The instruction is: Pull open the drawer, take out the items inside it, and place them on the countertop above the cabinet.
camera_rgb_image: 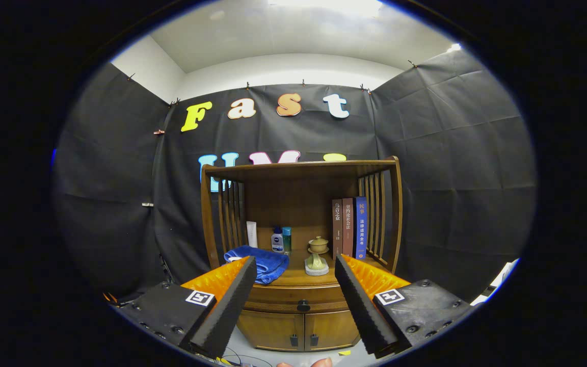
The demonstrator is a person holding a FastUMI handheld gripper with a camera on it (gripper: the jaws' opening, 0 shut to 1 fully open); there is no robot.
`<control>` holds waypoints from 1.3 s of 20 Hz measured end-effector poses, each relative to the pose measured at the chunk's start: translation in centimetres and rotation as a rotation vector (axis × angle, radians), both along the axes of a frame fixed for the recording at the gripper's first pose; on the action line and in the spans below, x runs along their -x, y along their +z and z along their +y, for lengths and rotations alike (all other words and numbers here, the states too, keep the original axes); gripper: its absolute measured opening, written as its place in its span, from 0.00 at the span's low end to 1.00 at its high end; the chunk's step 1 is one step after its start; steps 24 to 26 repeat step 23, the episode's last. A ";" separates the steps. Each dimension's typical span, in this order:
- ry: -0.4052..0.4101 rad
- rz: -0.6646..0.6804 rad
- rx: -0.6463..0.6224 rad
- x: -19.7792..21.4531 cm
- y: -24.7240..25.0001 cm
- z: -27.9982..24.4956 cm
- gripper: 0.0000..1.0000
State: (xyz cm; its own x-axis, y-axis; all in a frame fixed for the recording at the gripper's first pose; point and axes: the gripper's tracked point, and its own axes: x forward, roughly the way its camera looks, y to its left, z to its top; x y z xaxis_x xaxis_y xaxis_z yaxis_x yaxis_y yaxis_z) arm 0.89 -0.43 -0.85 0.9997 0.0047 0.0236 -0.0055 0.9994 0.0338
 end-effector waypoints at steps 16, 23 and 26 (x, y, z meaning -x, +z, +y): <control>0.019 -0.009 0.021 0.2 0.5 0.8 0.99; 0.019 -0.009 0.020 0.1 0.5 0.8 0.99; 0.019 -0.009 0.020 0.1 0.5 0.8 0.99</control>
